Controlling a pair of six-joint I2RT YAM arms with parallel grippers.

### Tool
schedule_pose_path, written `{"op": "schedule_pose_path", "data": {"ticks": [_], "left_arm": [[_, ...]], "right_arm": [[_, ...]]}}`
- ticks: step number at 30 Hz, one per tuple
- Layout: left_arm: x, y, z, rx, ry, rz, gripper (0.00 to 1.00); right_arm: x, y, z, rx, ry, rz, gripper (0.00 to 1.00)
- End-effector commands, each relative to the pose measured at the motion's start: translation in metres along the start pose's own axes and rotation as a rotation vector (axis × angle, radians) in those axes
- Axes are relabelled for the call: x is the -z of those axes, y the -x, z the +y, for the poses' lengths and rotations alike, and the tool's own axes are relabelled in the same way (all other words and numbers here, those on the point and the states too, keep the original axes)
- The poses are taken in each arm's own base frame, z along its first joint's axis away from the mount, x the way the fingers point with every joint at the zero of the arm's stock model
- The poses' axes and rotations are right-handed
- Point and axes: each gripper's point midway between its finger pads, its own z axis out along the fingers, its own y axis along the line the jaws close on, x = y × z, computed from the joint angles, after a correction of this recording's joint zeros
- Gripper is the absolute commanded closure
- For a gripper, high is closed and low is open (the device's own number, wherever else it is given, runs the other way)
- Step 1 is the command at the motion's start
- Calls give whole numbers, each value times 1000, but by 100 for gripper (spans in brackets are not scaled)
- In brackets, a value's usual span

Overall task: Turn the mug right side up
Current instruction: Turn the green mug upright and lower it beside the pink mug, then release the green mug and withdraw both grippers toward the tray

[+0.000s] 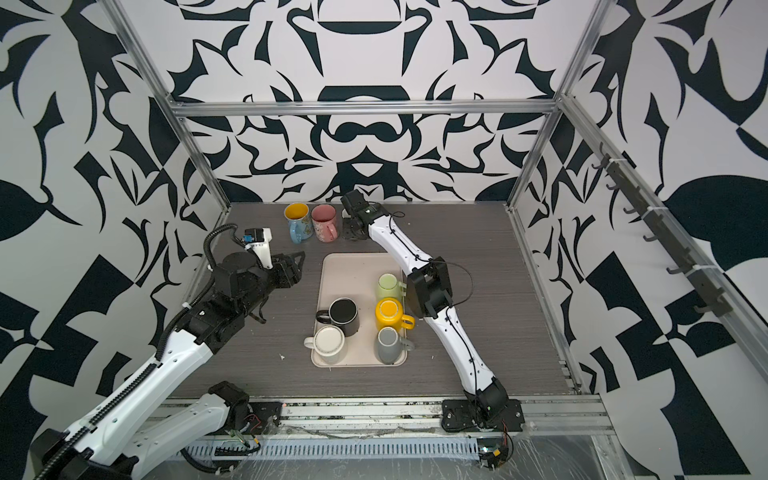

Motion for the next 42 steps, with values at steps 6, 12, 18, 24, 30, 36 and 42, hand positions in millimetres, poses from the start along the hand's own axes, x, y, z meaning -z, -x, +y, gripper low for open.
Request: {"op": "schedule_pose_path", "data": {"ticks": [6, 12, 18, 24, 30, 36, 42], "left_arm": [[4, 5, 1, -1, 5, -11, 31], [4, 5, 1, -1, 1, -9, 31], [4, 4, 0, 0, -3, -8, 31], [4, 3, 0, 0, -5, -4, 31], [2, 1, -1, 3, -10, 4, 31], [2, 1, -2, 6, -15, 5, 31], [3, 3, -3, 8, -22, -1, 31]], "right_arm": [[30, 44, 27, -24, 97, -149, 80], [25, 38, 26, -27, 99, -125, 78], [22, 30, 23, -32, 90, -98, 77], [26, 29, 23, -36, 88, -93, 75], [18, 16, 18, -37, 73, -51, 68], [23, 15, 19, -34, 78, -46, 61], [28, 14, 19, -33, 81, -42, 57]]}}
